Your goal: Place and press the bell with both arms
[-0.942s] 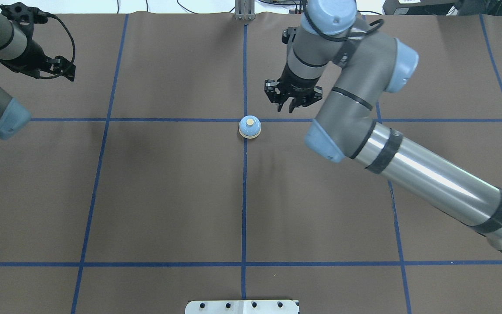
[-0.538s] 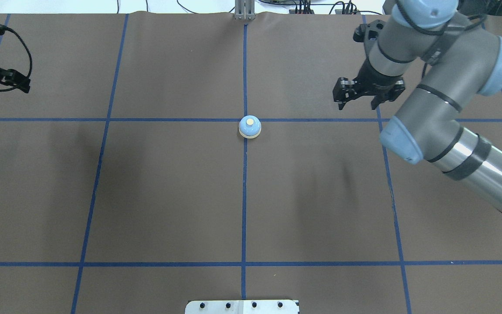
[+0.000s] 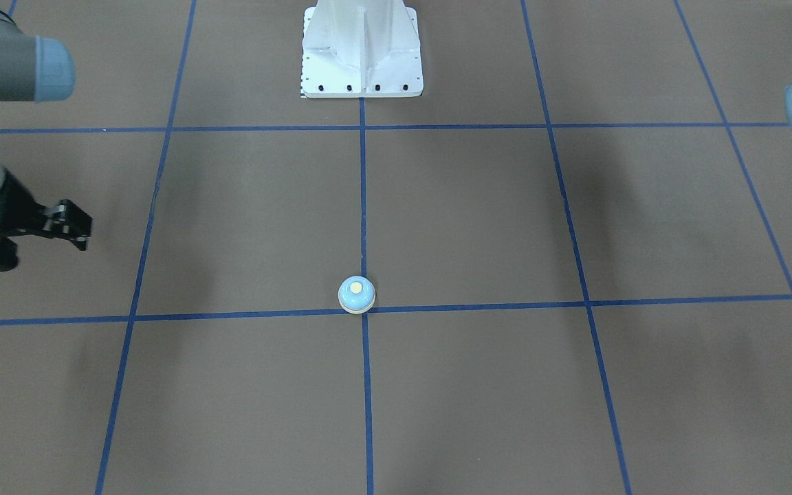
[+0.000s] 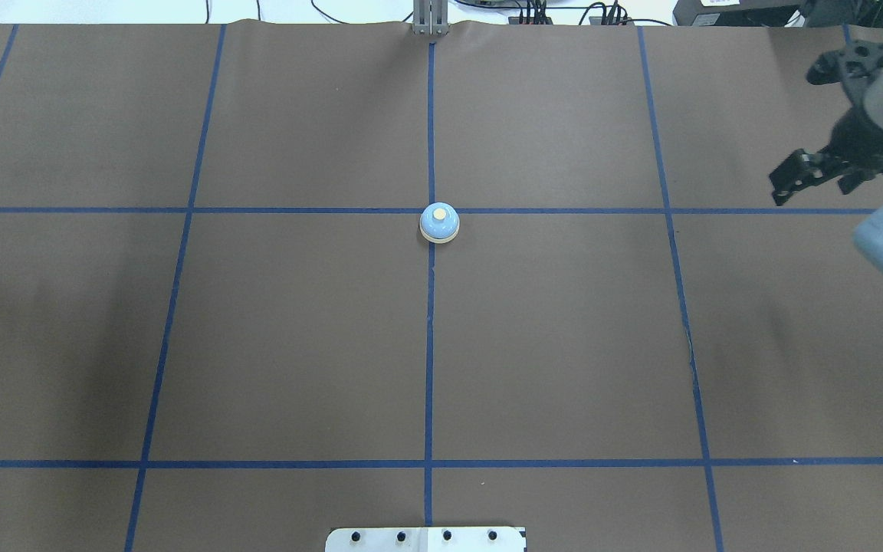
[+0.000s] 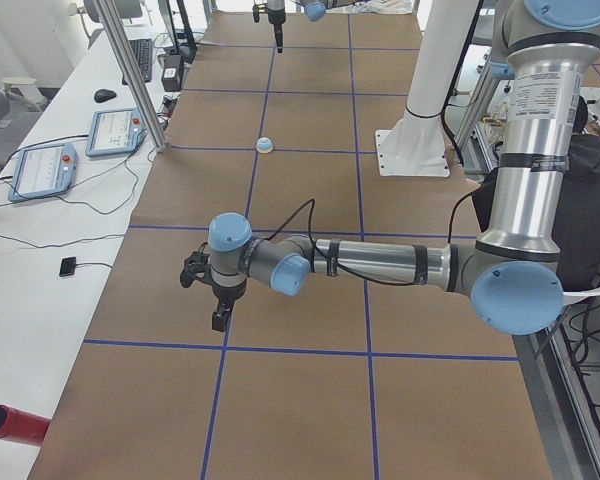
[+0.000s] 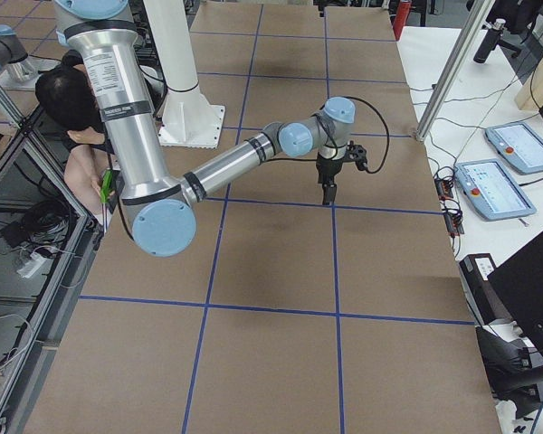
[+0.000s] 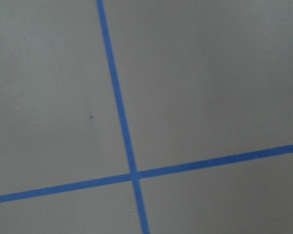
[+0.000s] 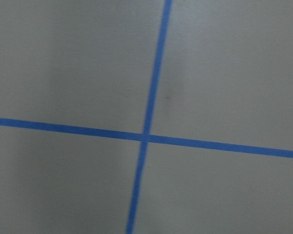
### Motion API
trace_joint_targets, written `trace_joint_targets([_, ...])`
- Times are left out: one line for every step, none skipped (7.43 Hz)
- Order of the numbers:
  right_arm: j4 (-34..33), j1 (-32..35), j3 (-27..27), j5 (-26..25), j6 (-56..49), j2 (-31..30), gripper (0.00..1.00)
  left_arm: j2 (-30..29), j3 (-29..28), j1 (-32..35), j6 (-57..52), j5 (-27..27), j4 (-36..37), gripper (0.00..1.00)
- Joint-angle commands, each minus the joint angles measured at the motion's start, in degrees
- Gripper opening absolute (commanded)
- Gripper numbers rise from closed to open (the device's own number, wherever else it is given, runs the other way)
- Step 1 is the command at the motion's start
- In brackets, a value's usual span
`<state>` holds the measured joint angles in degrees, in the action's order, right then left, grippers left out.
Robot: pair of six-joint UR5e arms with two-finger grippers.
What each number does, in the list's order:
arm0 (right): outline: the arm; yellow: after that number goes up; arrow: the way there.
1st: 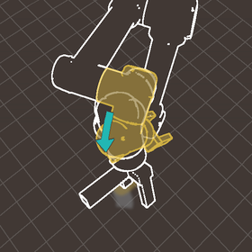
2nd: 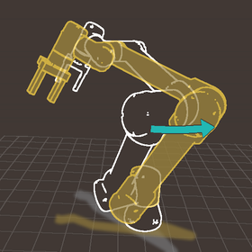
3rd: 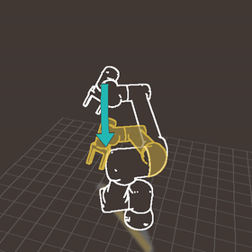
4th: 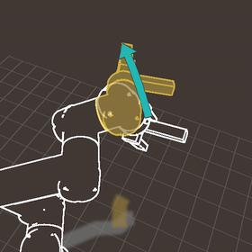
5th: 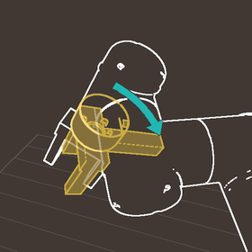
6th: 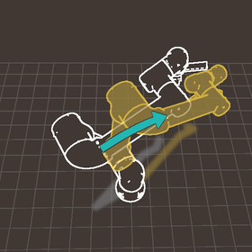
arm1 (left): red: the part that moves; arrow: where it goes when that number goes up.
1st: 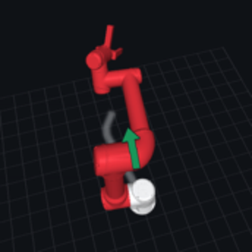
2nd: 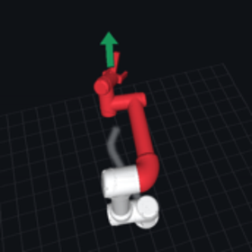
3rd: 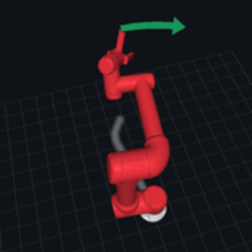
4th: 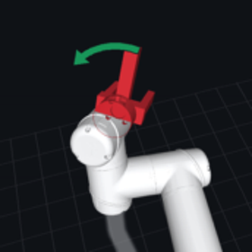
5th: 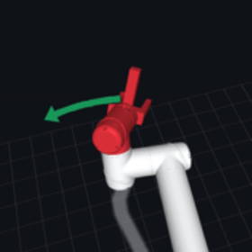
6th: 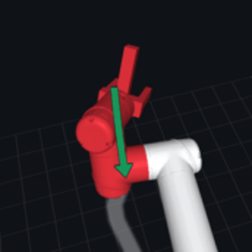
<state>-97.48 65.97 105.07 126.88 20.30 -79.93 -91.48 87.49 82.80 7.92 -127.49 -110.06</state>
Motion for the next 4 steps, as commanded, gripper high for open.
trace_joint_targets([-0.43, 11.84, 0.04, 4.42, -18.38, -9.07, 1.0, 4.89, 3.62, 5.88, -2.73, -1.09, 3.94, 1.0])
trace_joint_targets([-0.78, 14.86, -0.22, 6.43, -19.23, -11.53, 1.0, 9.0, 7.65, 5.97, -2.64, -0.75, 5.11, 1.0])
trace_joint_targets([-0.26, 15.84, -0.4, 7.93, -19.59, -12.86, 1.0, 12.08, 11.17, 5.89, -2.03, -0.31, 5.55, 1.0])
trace_joint_targets([0.09, 16.98, -2.66, 8.55, -19.33, -12.09, 1.0, 12.2, 12.16, 5.8, -1.33, -0.13, 7.3, 1.0])
